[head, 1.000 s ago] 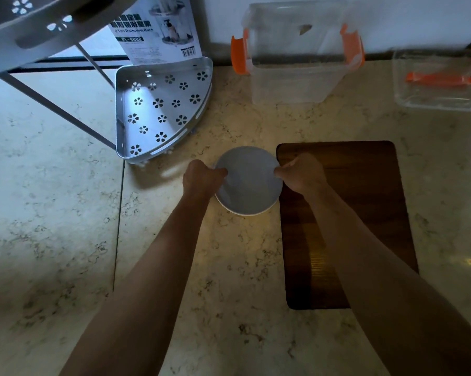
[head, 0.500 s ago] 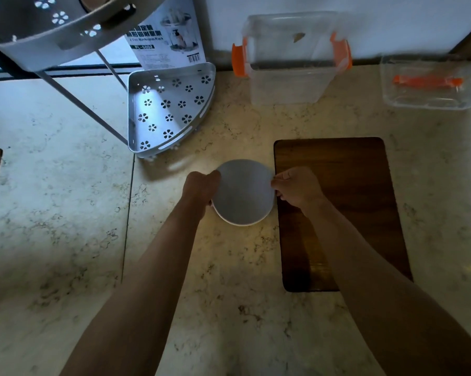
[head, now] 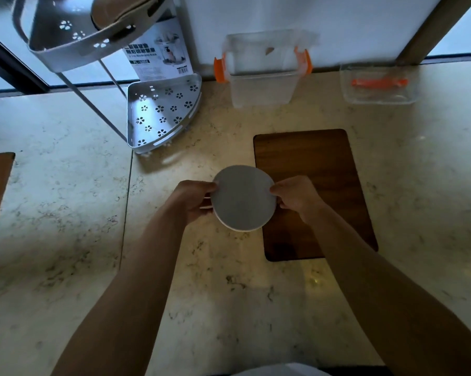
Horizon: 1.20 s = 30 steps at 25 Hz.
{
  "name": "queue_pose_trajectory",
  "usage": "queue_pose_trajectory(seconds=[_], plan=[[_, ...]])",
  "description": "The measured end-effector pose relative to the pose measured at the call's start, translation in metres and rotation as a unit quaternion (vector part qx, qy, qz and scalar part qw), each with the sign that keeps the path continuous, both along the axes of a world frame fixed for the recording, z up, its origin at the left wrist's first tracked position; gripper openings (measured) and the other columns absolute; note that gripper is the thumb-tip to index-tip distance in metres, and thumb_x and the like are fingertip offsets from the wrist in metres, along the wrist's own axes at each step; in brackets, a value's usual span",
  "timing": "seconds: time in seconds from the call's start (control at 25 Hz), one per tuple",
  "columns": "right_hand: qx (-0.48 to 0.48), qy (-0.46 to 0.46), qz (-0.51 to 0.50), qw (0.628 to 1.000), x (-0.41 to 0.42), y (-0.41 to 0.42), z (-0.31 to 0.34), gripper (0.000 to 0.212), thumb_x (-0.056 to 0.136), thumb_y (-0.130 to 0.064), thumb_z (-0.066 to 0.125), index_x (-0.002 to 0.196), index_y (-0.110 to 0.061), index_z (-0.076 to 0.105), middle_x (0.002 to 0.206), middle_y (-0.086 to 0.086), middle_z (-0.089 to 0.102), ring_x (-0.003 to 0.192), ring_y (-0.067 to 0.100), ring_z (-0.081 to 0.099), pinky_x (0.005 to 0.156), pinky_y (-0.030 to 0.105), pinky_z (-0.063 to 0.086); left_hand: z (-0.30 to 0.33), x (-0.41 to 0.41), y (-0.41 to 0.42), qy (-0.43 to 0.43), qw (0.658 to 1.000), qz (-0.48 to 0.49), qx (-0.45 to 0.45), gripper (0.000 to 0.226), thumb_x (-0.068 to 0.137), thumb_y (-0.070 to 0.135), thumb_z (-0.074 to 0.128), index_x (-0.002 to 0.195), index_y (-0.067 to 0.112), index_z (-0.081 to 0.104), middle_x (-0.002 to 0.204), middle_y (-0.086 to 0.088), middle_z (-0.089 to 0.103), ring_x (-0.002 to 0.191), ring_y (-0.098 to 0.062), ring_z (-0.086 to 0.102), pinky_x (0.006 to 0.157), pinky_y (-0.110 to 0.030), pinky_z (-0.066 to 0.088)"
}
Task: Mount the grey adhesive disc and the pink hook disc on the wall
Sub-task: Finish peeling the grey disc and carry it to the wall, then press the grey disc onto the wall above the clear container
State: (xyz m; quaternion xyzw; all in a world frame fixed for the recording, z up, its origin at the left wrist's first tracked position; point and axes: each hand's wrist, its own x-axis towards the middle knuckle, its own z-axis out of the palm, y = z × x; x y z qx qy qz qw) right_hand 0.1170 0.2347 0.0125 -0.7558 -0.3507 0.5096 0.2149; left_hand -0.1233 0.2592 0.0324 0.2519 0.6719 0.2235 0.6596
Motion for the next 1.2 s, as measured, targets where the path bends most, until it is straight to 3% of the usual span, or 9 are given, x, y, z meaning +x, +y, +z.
queue_pose_trajectory(seconds=[0.24, 0.44, 0.6, 0.72, 0.84, 0.92, 1.0, 1.12, 1.2], plan=[[0.025, 0.099, -0.008, 0.995, 0.047, 0.000, 0.038, 0.011, 0.086, -0.016, 0.074, 0.095, -0.011, 0.074, 0.104, 0.003, 0.069, 0.095, 0.017, 0.066, 0.073, 0.030, 0.058, 0.019, 0.025, 0.000, -0.041, 0.998, -0.024, 0.042, 0.024, 0.087, 0.006, 0.065, 0.108, -0.004, 0.063, 0.112, -0.018, 0.069, 0.101, -0.035, 0.067, 0.093, -0.051, 0.053], [0.065, 0.096, 0.029, 0.993, 0.082, 0.043, 0.071, 0.003, 0.088, -0.013, 0.071, 0.088, -0.012, 0.074, 0.099, 0.001, 0.070, 0.096, 0.017, 0.064, 0.073, 0.029, 0.056, 0.042, 0.053, 0.030, -0.058, 0.994, -0.025, 0.095, 0.019, 0.083, 0.000, 0.068, 0.101, -0.005, 0.067, 0.107, -0.018, 0.072, 0.084, -0.027, 0.073, 0.065, -0.037, 0.059], [0.116, 0.078, 0.085, 0.987, 0.111, 0.101, 0.093, 0.010, 0.089, -0.016, 0.070, 0.096, -0.011, 0.073, 0.101, 0.005, 0.072, 0.096, 0.018, 0.067, 0.074, 0.026, 0.053, 0.060, 0.073, 0.082, -0.061, 0.981, -0.045, 0.179, 0.011, 0.086, -0.001, 0.065, 0.089, 0.006, 0.073, 0.102, -0.013, 0.074, 0.095, -0.031, 0.070, 0.077, -0.039, 0.058], [0.198, 0.062, 0.135, 0.969, 0.126, 0.155, 0.108, 0.008, 0.088, -0.014, 0.071, 0.096, -0.013, 0.072, 0.097, 0.006, 0.072, 0.090, 0.020, 0.066, 0.073, 0.024, 0.049, 0.075, 0.081, 0.128, 0.039, 0.948, -0.086, 0.304, 0.010, 0.087, 0.003, 0.066, 0.095, 0.006, 0.072, 0.100, -0.014, 0.073, 0.096, -0.028, 0.069, 0.084, -0.038, 0.057], [0.284, -0.012, 0.159, 0.945, 0.133, 0.209, 0.116, 0.013, 0.085, -0.015, 0.074, 0.098, -0.016, 0.073, 0.089, 0.003, 0.070, 0.083, 0.017, 0.063, 0.071, 0.020, 0.046, 0.087, 0.088, 0.181, 0.204, 0.873, -0.162, 0.412, 0.009, 0.084, 0.010, 0.068, 0.092, 0.014, 0.071, 0.086, -0.002, 0.072, 0.078, -0.016, 0.067, 0.073, -0.028, 0.052], [0.323, -0.066, 0.163, 0.930, 0.136, 0.241, 0.117, 0.012, 0.084, -0.020, 0.074, 0.096, -0.021, 0.073, 0.084, -0.005, 0.069, 0.080, 0.016, 0.064, 0.068, 0.020, 0.046, 0.092, 0.095, 0.218, 0.283, 0.834, -0.172, 0.442, 0.010, 0.085, 0.014, 0.068, 0.095, 0.014, 0.070, 0.085, 0.003, 0.068, 0.079, -0.013, 0.064, 0.068, -0.021, 0.044], [0.344, -0.091, 0.159, 0.921, 0.141, 0.269, 0.116, 0.012, 0.084, -0.024, 0.074, 0.095, -0.024, 0.073, 0.086, -0.009, 0.069, 0.078, 0.015, 0.065, 0.069, 0.020, 0.047, 0.092, 0.103, 0.249, 0.321, 0.813, -0.170, 0.456, 0.014, 0.087, 0.015, 0.068, 0.100, 0.011, 0.068, 0.091, 0.002, 0.067, 0.086, -0.016, 0.063, 0.072, -0.024, 0.044], [0.375, -0.150, 0.165, 0.900, 0.145, 0.301, 0.112, 0.010, 0.083, -0.031, 0.072, 0.093, -0.031, 0.070, 0.086, -0.018, 0.067, 0.071, 0.002, 0.061, 0.062, 0.003, 0.037, 0.087, 0.113, 0.282, 0.364, 0.784, -0.160, 0.476, 0.013, 0.090, 0.014, 0.064, 0.103, 0.011, 0.067, 0.102, -0.005, 0.068, 0.090, -0.017, 0.061, 0.080, -0.029, 0.045], [0.393, -0.162, 0.170, 0.889, 0.146, 0.320, 0.104, 0.009, 0.084, -0.029, 0.071, 0.093, -0.030, 0.070, 0.084, -0.019, 0.066, 0.067, 0.001, 0.061, 0.061, 0.002, 0.037, 0.079, 0.116, 0.303, 0.391, 0.762, -0.165, 0.489, 0.014, 0.091, 0.015, 0.063, 0.103, 0.010, 0.068, 0.102, -0.008, 0.069, 0.089, -0.018, 0.061, 0.078, -0.026, 0.041]])
